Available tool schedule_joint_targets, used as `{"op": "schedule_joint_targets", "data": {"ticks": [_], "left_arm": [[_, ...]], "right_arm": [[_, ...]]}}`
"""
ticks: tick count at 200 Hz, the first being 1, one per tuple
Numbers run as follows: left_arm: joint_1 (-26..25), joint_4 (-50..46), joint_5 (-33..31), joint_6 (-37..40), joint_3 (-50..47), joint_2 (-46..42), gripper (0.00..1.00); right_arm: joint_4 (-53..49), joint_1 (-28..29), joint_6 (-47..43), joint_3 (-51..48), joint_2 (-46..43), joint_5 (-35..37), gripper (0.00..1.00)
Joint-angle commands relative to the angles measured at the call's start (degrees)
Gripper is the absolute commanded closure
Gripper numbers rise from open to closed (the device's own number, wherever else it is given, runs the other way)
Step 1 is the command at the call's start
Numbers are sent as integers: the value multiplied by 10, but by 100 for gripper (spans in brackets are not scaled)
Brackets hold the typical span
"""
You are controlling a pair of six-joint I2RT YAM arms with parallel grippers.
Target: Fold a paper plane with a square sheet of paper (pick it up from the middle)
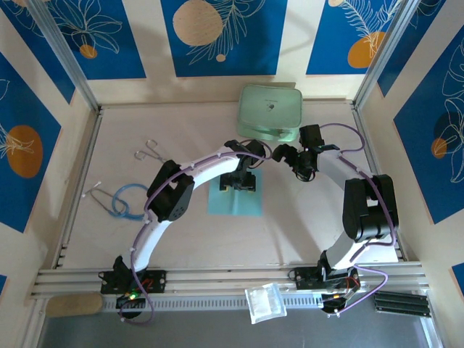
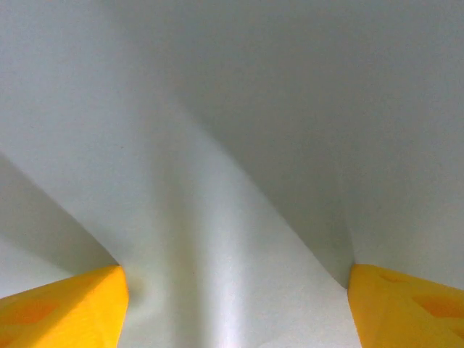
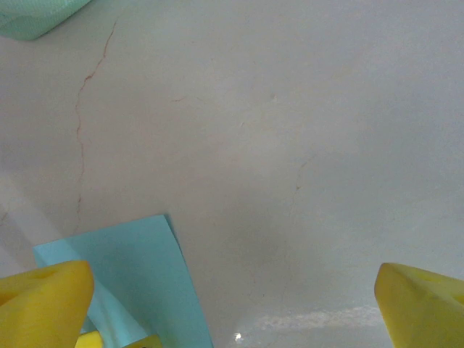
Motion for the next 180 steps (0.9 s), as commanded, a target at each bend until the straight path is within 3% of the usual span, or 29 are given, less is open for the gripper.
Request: {"op": "schedule_joint_targets", "data": {"ticks": [1,62,109,142,158,180], "left_arm": [[0,-26,7,7,0,36,23],[1,-24,2,9,0,31,32],[8,16,15,24,-20,-29,50],[22,87,74,31,-64,-97,63],[33,159,142,33,-106,-136,69],[47,266,201,8,-174,-190,70]], "right_arm": [[-12,-3,-5,-3,6,0,0],[-12,-3,-1,-2,5,1,1],[-10,-4,3,-2,-7,-4,1],[-2,-5,5,-3,-19,-14,1],[1,-7,6,-4,-22,-19,1],[8,-16,11,-6,-29,-30,1]]}}
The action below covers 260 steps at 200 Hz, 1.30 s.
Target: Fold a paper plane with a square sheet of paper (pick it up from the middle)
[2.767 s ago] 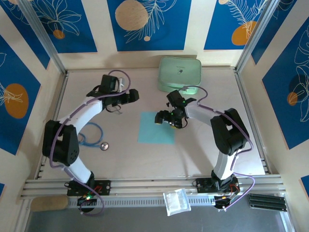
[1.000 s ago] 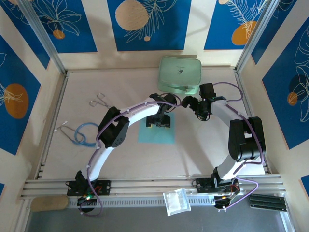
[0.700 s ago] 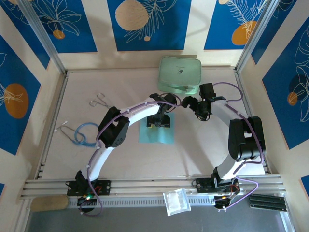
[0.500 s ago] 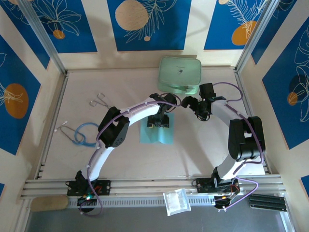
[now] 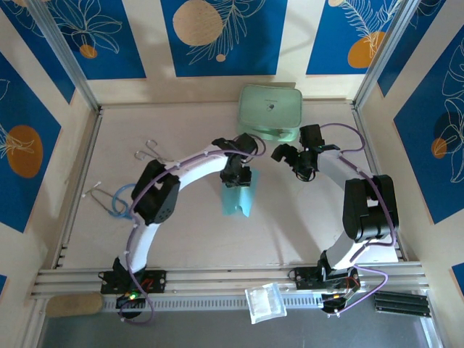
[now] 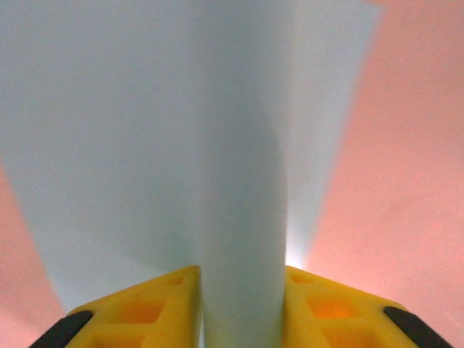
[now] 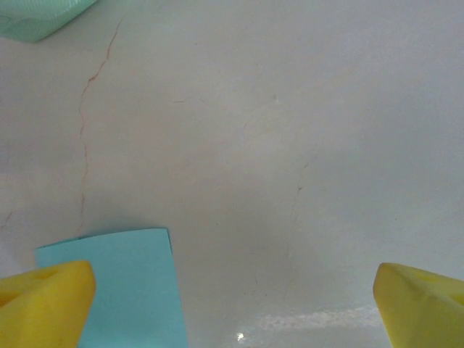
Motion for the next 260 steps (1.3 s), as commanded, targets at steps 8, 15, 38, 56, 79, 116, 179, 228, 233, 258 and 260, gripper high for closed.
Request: {"op": "schedule_joint_targets", "data": {"ticks": [8,15,38,56,79,116,179,228,233,258,260], "left_arm": [[22,163,109,-27,-75,-90,70],[28,199,125,-37,-94,-101,70],[47,302,156,-81,-158,-123,69],[61,360,168,-118,-200,-120,69],[74,386,154,-141,-240,-108,69],[83,384,118,-124,-286,-101,69],[86,341,97,-98,-294,-82,69],[86,303,89,-88,-270,-64,69],[86,302,89,-88,-268,-63,69],[86,290,85,-89,-265,-62,69],[86,290,84,-89,-265,-61,69]], "right_arm": [[10,-15,11,-7,-29,-31,1],[15,-17,11,-8,-32,-40,2],[42,-21,2,-16,-39,-78,4],[77,-19,-4,-27,-42,-133,6],[104,-4,-5,-37,-32,-186,6],[117,40,1,-40,-2,-210,13],[57,111,-28,21,81,-190,47],[16,129,-46,65,142,-181,71],[13,130,-48,69,147,-181,73],[0,137,-61,84,173,-186,78],[-1,137,-62,85,174,-186,78]]}}
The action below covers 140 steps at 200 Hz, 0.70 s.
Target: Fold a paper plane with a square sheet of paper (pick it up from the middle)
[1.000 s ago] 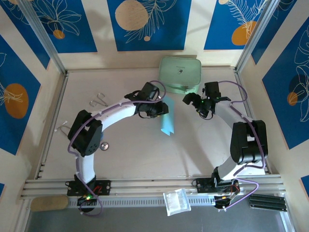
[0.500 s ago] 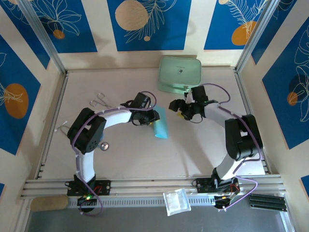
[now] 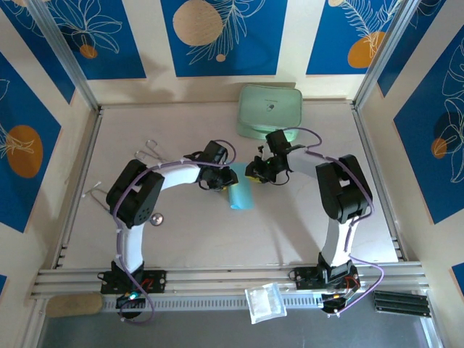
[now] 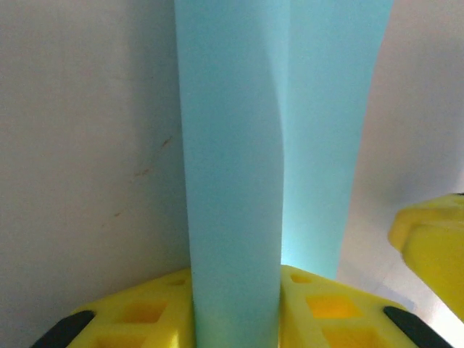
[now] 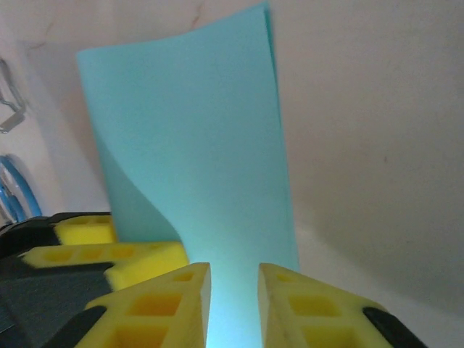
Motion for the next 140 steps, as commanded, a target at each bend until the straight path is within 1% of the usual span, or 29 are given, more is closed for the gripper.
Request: {"op": "schedule_joint_targets", "data": {"ticks": [1,37,75,89,110,140], "left_arm": [[3,-33,-17,12,11,16,69],[3,-43,-17,11,15,19,69],[3,-67,-23,14,28,16,68],[3,-89,-27,18,42,12,65],[3,-119,-35,19,58,0,57],[2,-125,-34,9,49,-12,51]], "right_arm": [[-36,8,-20,21,22,-9,78],[-48,14,-29,33,50,-15,82],[-71,15,-33,40,67,11,85],[-83,17,-34,43,71,26,85],[-95,17,-35,44,75,44,86],[-97,16,-34,43,80,46,86]]}}
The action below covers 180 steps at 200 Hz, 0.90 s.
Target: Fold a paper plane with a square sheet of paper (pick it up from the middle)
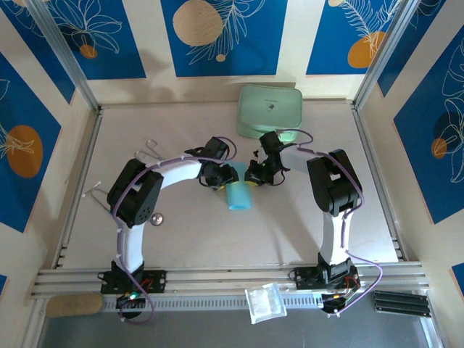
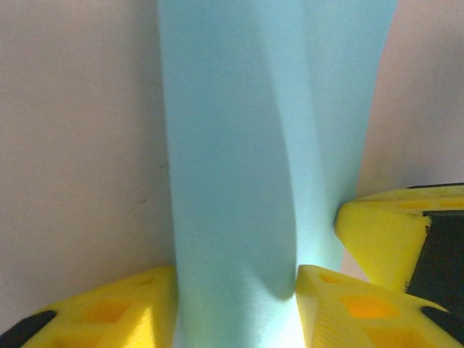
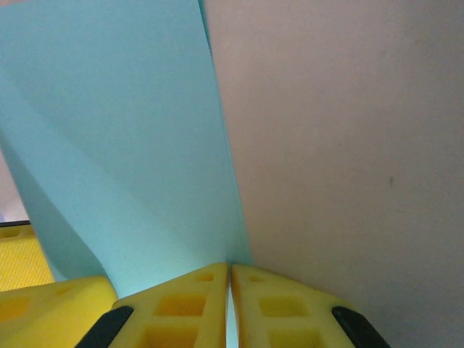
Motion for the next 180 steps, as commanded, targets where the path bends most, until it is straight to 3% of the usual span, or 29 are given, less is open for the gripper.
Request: {"op": "schedule_joint_targets", "data": {"ticks": [1,52,109,180], "left_arm": [[2,-39,-9,-3,3,-15,51],[0,-43,3,-5,-2,4,50],[-5,-102,-30,4,18,36,54],[-15,-140,-60,-11,32,68,51]], "right_arm": [[-40,3,-6,-2,25,30,86],[-28,0,4,-1,20,6,84],[13,-18,51,11,-36,-56,71],[42,-70,75,-59,-119,1,65]]}}
